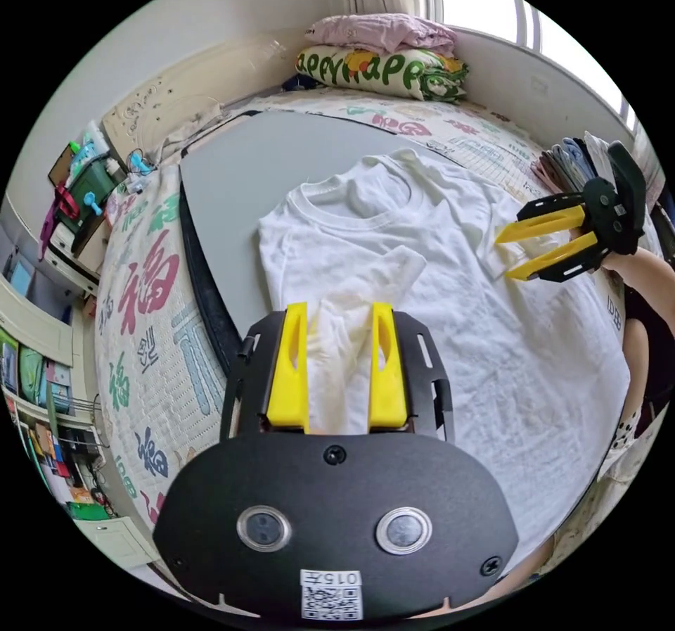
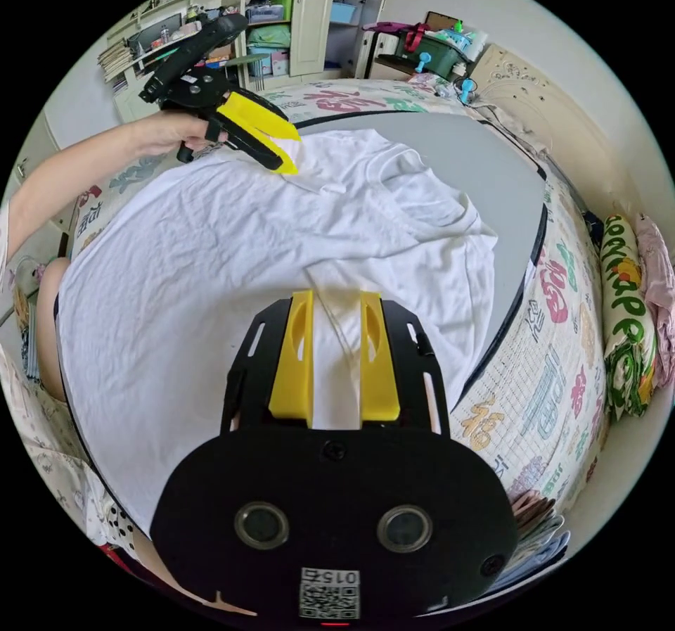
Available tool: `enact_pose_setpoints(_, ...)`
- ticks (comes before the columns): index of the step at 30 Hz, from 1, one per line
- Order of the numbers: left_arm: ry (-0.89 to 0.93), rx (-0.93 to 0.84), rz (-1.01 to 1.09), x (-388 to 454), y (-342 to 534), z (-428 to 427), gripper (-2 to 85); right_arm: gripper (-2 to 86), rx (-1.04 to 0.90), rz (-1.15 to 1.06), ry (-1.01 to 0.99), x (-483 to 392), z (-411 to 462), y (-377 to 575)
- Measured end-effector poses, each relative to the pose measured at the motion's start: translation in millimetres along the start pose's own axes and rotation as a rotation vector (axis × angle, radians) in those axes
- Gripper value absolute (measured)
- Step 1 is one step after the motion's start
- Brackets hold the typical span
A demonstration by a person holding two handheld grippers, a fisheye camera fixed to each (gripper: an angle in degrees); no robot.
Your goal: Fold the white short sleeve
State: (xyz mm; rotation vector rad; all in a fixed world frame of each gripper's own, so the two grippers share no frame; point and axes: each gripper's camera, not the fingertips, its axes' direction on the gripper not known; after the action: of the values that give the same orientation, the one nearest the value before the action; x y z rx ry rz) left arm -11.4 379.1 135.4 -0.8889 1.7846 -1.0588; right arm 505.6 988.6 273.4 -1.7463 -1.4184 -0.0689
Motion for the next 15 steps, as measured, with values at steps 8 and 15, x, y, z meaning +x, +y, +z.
enact_pose_setpoints(8, -0.026, 0.138, -0.142, -31, 39, -24, 0.9, 1.3, -0.002, 0.142, -0.011, 56, -20, 25)
enact_pose_setpoints(15, -0.374, 0.184, -0.62, -121, 156, -44, 2.7, 2.1, -0.074, 0.802, 0.416, 232, -57, 137)
